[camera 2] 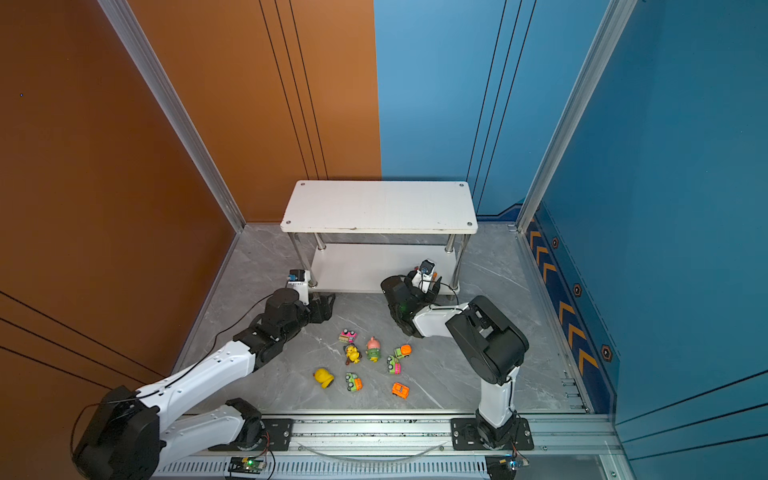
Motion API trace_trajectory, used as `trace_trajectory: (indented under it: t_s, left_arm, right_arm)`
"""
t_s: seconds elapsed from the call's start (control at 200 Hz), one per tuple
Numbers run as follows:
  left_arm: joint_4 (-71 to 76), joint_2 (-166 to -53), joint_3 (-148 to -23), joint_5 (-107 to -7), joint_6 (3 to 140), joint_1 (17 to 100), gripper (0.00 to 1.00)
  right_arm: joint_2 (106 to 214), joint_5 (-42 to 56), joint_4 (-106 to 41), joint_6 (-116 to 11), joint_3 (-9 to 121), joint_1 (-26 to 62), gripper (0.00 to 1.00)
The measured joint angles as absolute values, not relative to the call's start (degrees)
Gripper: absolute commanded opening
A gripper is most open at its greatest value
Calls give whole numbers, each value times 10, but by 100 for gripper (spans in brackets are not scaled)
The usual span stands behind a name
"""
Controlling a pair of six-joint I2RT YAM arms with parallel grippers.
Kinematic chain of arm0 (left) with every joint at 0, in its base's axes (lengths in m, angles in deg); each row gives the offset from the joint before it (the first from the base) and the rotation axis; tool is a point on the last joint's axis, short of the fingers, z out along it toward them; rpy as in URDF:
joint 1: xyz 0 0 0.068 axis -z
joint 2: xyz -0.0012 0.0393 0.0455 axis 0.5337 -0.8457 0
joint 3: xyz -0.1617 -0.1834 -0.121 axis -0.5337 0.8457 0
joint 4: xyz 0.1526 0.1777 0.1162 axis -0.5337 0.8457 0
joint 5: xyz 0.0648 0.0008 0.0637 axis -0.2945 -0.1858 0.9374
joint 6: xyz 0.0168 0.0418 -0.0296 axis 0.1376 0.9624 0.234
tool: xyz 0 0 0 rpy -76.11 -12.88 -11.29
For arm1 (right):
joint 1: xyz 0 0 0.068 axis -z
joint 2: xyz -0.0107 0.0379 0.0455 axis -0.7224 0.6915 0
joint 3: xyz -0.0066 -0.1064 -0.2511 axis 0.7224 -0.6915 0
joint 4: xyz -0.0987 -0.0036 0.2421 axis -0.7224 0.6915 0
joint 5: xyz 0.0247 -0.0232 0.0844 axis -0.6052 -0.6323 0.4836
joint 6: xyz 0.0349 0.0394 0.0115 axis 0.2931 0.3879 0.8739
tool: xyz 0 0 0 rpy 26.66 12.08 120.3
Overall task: Place and organize the plastic toys onto the shelf
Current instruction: 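Lower the figure onto the lower shelf and open the right gripper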
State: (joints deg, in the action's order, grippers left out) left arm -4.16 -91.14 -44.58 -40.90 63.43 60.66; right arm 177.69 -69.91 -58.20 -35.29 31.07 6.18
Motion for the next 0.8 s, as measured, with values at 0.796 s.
trace_trajectory:
  t_s: [0.796]
  left_arm:
    - [-28, -874, -444, -397, 645, 592, 80]
  right_arm:
    - [1597, -322, -314, -207, 300, 146, 55]
